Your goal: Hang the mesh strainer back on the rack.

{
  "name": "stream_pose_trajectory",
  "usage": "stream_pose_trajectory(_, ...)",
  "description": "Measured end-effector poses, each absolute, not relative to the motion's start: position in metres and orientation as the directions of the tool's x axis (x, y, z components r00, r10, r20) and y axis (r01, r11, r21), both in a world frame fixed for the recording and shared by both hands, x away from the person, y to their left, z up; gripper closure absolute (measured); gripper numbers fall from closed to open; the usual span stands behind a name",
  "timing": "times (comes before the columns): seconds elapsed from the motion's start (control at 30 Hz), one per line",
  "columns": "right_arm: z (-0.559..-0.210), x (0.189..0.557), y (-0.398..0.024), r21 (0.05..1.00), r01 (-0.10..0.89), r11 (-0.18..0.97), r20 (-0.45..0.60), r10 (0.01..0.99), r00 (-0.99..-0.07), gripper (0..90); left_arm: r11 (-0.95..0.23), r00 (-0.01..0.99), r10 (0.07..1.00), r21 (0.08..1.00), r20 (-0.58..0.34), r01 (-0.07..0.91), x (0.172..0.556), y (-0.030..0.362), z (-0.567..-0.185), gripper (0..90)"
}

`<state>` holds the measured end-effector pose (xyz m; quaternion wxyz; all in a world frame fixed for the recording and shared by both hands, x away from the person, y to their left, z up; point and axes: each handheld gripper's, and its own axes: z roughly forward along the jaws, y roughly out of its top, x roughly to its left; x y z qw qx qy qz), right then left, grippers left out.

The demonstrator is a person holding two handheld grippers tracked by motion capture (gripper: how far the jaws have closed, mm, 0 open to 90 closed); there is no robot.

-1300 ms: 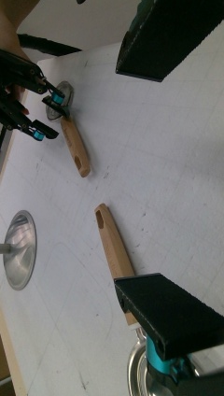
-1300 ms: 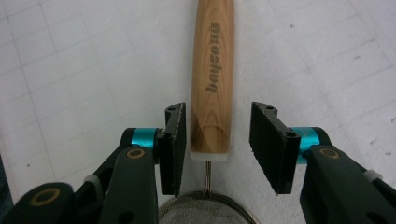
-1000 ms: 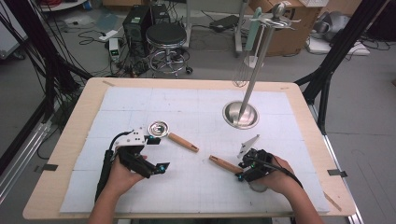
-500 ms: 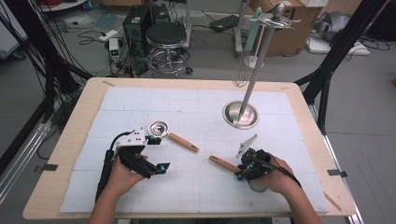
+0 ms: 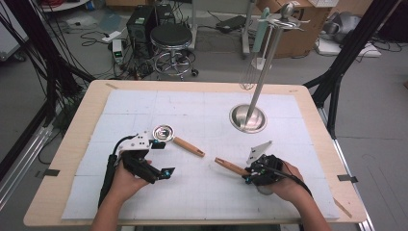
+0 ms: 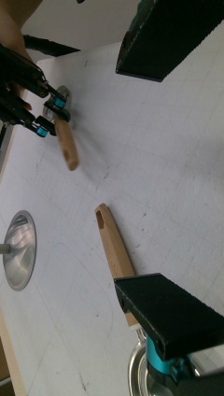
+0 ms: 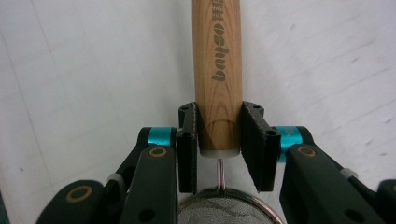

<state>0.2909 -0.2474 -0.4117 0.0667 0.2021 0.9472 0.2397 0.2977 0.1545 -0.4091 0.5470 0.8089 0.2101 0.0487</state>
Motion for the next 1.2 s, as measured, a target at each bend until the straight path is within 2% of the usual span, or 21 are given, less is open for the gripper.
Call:
stream_pose_trajectory(0.5, -0.377, 0.291, -0.269, 0.691, 0.306, 0.655, -0.004, 0.427, -0.904, 68.8, -0.310, 0.907, 0.393, 0.907, -0.150, 0.285, 0.298, 0.155, -0.409, 1.6)
stream_pose_trajectory(0.87, -0.351, 0.294, -0.288, 0.767, 0.280, 0.578, 0.008, 0.426, -0.904, 68.7, -0.315, 0.909, 0.390, 0.907, -0.146, 0.281, 0.298, 0.155, -0.408, 1.6)
stream_pose_trajectory(1.2, -0.348, 0.297, -0.291, 0.790, 0.263, 0.553, 0.005, 0.423, -0.906, 68.7, -0.308, 0.907, 0.393, 0.909, -0.148, 0.282, 0.297, 0.156, -0.408, 1.6)
